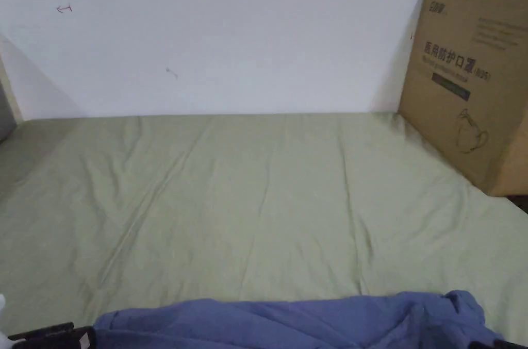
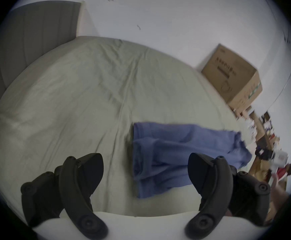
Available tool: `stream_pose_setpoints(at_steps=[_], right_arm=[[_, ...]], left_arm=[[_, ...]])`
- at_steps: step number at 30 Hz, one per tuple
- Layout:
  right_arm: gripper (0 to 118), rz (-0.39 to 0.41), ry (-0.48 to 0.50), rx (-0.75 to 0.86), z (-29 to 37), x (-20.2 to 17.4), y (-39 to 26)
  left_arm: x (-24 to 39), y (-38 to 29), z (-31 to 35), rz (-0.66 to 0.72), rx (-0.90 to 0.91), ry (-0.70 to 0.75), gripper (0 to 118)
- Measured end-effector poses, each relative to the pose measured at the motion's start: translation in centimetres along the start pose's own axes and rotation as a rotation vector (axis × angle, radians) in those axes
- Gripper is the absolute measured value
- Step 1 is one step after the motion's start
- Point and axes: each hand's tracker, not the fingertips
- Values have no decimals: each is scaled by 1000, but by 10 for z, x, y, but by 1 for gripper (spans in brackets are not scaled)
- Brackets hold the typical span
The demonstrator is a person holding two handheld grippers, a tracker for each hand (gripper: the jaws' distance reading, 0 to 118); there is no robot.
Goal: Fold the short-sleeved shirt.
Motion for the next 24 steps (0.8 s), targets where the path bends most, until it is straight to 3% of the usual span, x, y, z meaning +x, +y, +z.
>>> stream_pose_setpoints(at_steps=[4, 6, 8, 10, 12, 13, 14, 15, 16, 18, 19, 21, 24], right_arm=[[94, 56, 40, 257, 47, -36, 29], [93, 48, 72, 466, 71, -56, 32], [93, 52, 19, 776, 91, -82, 13], [93, 115, -86, 957, 86, -102, -6], [92, 109, -236, 897, 78, -124, -18], [89, 106, -212, 839, 73, -127, -22], [63, 118, -119, 818, 70, -126, -28], [20, 127, -104, 806, 68, -126, -32], [0, 150, -150, 784, 64, -129, -29], [0, 137, -135, 778, 69, -126, -28], [0, 121, -89, 765, 74, -123, -27], [0, 116, -98, 764, 76, -121, -22], [0, 111, -86, 743, 85, -116, -17]], left_arm=[[41, 16, 60, 16, 233, -101, 104], [75, 9, 89, -42, 428, -63, 105], [113, -14, 112, -91, 656, 34, 104], [139, -40, 123, -135, 834, 136, 103], [151, -63, 120, -182, 916, 190, 93], [159, -72, 118, -220, 919, 211, 77], [166, -80, 116, -263, 915, 250, 32], [173, -83, 112, -295, 895, 310, 0], [177, -88, 113, -321, 903, 369, 0], [175, -88, 115, -309, 833, 212, 0], [178, -87, 114, -299, 824, 237, 0], [179, -79, 119, -318, 821, 271, 0], [152, -36, 129, -239, 707, 137, 0]])
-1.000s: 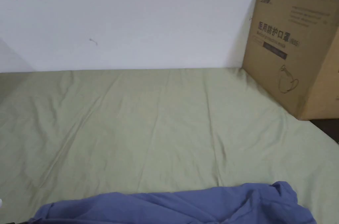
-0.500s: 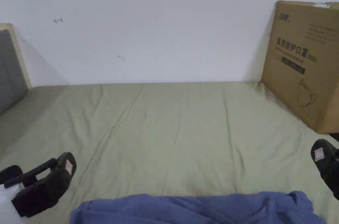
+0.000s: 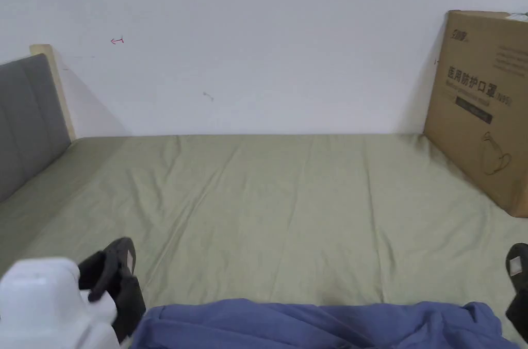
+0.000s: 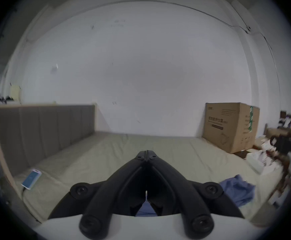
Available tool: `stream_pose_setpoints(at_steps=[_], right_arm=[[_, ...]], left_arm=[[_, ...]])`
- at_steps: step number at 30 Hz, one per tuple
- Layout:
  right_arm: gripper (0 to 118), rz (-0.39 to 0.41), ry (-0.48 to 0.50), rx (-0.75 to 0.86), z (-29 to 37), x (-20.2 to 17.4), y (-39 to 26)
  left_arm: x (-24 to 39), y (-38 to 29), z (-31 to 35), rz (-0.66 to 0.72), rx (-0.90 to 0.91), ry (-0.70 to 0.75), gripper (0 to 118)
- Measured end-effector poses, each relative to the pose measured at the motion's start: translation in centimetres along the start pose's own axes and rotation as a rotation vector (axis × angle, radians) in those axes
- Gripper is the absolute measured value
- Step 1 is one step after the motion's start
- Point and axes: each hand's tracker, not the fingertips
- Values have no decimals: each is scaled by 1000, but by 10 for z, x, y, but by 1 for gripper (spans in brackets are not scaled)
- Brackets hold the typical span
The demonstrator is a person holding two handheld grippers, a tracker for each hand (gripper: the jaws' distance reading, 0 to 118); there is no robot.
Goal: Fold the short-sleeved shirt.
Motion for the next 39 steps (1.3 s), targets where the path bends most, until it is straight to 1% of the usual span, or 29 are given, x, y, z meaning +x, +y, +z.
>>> stream_pose_setpoints(at_steps=[2, 4, 5, 7, 9, 10, 11, 12, 13, 14, 15, 17, 20, 21, 22, 23, 24, 25, 26, 27, 28, 29, 30, 31, 32, 33, 34, 35, 39], right_arm=[[0, -13, 53, -49, 4, 4, 5], [0, -4, 53, -84, 4, 6, 2], [0, 8, 46, -104, 4, 5, -1], [0, 12, 60, -142, 2, 6, -6], [0, 21, 72, -177, -8, 5, -16], [0, 38, 66, -210, -13, 3, -20], [0, 44, 67, -246, -18, 1, -24], [0, 39, 78, -271, -23, -2, -27], [0, 23, 95, -292, -27, -3, -29], [0, 13, 102, -303, -30, -5, -32], [0, 7, 106, -315, -32, -7, -33], [0, -27, 119, -344, -41, -4, -42], [0, -43, 106, -372, -51, -5, -46], [0, -50, 107, -380, -54, -4, -47], [0, -55, 106, -388, -58, -5, -49], [0, -60, 105, -397, -61, -7, -51], [0, -66, 105, -409, -63, -9, -53], [0, -79, 112, -426, -66, -11, -55], [0, -99, 127, -442, -68, -13, -57], [0, -119, 144, -452, -69, -14, -58], [0, -132, 157, -457, -69, -16, -59], [0, -132, 163, -459, -69, -19, -59], [0, -129, 165, -460, -68, -21, -59], [0, -124, 169, -462, -67, -24, -60], [0, -119, 175, -464, -66, -26, -59], [0, -114, 181, -466, -65, -27, -59], [0, -109, 187, -468, -64, -29, -58], [0, -102, 195, -472, -63, -31, -56], [0, -100, 234, -463, -58, -26, -47]], left_arm=[[-45, 18, -39, 238, -249, -224, 0], [-89, 10, -85, 464, -501, -333, 0], [-107, -2, -103, 546, -608, -337, 0], [-133, -26, -129, 596, -695, -330, 0], [-153, -54, -156, 559, -776, -344, 0], [-166, -69, -169, 580, -819, -356, 0], [-174, -86, -175, 646, -862, -364, 11], [-182, -98, -182, 720, -867, -378, 43], [-189, -113, -190, 789, -869, -458, 87], [-193, -124, -194, 851, -879, -494, 118], [-197, -129, -187, 880, -844, -479, 115], [-202, -150, -188, 886, -873, -429, 118], [-208, -184, -210, 955, -965, -459, 118], [-205, -195, -211, 991, -984, -496, 118], [-199, -197, -211, 1014, -941, -562, 118], [-199, -198, -220, 1042, -893, -668, 118], [-192, -205, -225, 1112, -922, -724, 118], [-182, -212, -229, 1160, -962, -722, 118], [-173, -213, -232, 1156, -981, -728, 116], [-164, -212, -237, 1075, -985, -728, 108], [-159, -209, -237, 969, -974, -674, 83], [-157, -211, -239, 879, -972, -560, 17], [-154, -218, -241, 786, -1026, -412, 6], [-180, -239, -248, 736, -1087, -291, 6], [-181, -230, -246, 1012, -934, -432, 5], [-180, -223, -250, 990, -925, -397, 5], [-178, -210, -253, 834, -994, -347, 5], [-147, -197, -233, 766, -983, -301, 5], [-131, -127, -194, 420, -960, -238, 5]])
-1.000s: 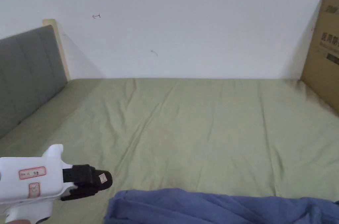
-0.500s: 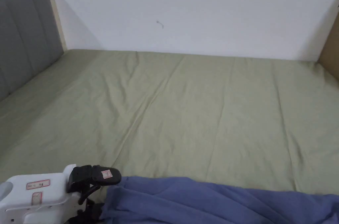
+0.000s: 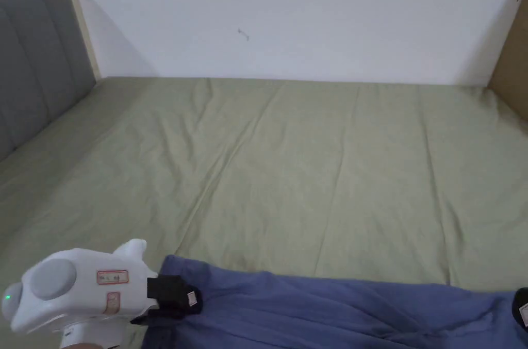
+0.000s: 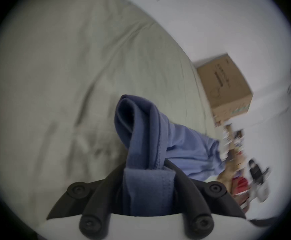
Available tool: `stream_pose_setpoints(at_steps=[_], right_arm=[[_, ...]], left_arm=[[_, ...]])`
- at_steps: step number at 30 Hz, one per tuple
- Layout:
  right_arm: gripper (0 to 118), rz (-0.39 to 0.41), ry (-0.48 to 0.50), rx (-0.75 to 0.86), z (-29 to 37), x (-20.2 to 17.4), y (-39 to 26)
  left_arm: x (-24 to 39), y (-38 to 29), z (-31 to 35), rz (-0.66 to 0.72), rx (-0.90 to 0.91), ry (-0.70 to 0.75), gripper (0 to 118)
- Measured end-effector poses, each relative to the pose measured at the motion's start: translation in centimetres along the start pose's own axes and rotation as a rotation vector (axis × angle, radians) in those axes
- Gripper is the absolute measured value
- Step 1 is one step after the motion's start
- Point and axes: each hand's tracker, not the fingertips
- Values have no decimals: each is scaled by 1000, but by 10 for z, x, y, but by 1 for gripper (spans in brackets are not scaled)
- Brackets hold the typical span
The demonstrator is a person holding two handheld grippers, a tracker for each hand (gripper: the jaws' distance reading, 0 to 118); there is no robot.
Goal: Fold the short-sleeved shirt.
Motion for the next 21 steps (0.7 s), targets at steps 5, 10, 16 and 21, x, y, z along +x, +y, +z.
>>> stream_pose_setpoints(at_steps=[5, 10, 16, 21], right_arm=[[0, -12, 30, 20, 17, -2, -2], [0, -26, 54, 10, 32, 4, -5], [0, -64, 40, 34, 50, 25, 1], [0, -78, 20, 58, 59, 36, 3]], left_arm=[[48, -29, 52, -482, 41, 739, 5], [85, -27, 40, -73, 1, 192, 5], [183, -35, -39, -202, -124, -20, 99], [193, -30, -13, -261, -73, -56, 100]])
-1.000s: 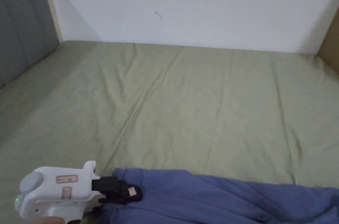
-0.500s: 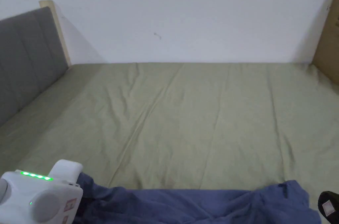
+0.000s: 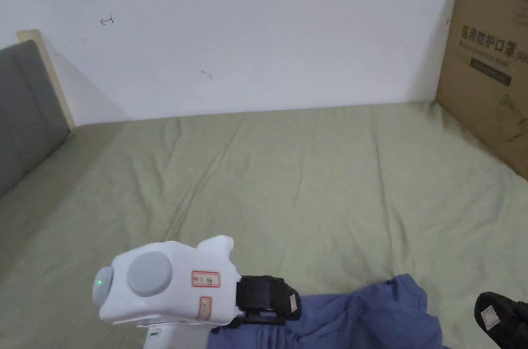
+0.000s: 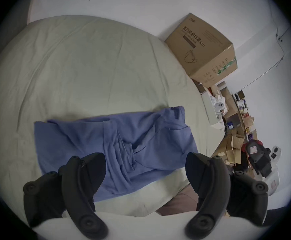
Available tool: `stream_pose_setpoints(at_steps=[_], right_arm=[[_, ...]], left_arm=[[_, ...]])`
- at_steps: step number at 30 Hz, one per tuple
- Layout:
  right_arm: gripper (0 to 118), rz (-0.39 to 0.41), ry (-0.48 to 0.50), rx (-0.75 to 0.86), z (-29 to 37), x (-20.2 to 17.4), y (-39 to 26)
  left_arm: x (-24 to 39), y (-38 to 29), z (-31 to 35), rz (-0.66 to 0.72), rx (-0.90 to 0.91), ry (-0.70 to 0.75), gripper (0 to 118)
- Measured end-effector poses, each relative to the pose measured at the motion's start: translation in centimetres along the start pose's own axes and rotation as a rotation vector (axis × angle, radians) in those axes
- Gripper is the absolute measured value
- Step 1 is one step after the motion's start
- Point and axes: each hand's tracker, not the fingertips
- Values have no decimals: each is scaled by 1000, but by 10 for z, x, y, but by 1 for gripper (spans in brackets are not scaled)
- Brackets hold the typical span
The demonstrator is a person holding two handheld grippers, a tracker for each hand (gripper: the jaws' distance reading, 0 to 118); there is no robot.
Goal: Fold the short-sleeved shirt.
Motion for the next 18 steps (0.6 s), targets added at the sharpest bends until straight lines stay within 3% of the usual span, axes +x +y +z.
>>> stream_pose_setpoints(at_steps=[3, 4, 6, 8, 11, 16, 18], right_arm=[[0, -24, -3, 1, -3, 7, -2], [0, -34, -5, -4, -5, 8, -3], [0, -59, -2, -16, -9, 12, -6], [0, -79, 2, -28, -11, 15, -8], [0, -79, -4, -36, -12, 18, -11], [0, -68, -25, -47, -11, 23, -10], [0, -70, -34, -52, -11, 24, -10]], left_arm=[[-20, -4, 28, 4, 82, 135, 98], [-26, -7, 34, -3, 100, 215, 88], [-35, -15, 33, -12, 91, 306, 5], [-41, -22, 12, -25, 33, 353, 0], [-44, -30, -27, -19, -15, 269, 0], [-20, -45, -99, -79, -93, 276, 0], [-5, -52, -113, -124, -87, 363, 0]])
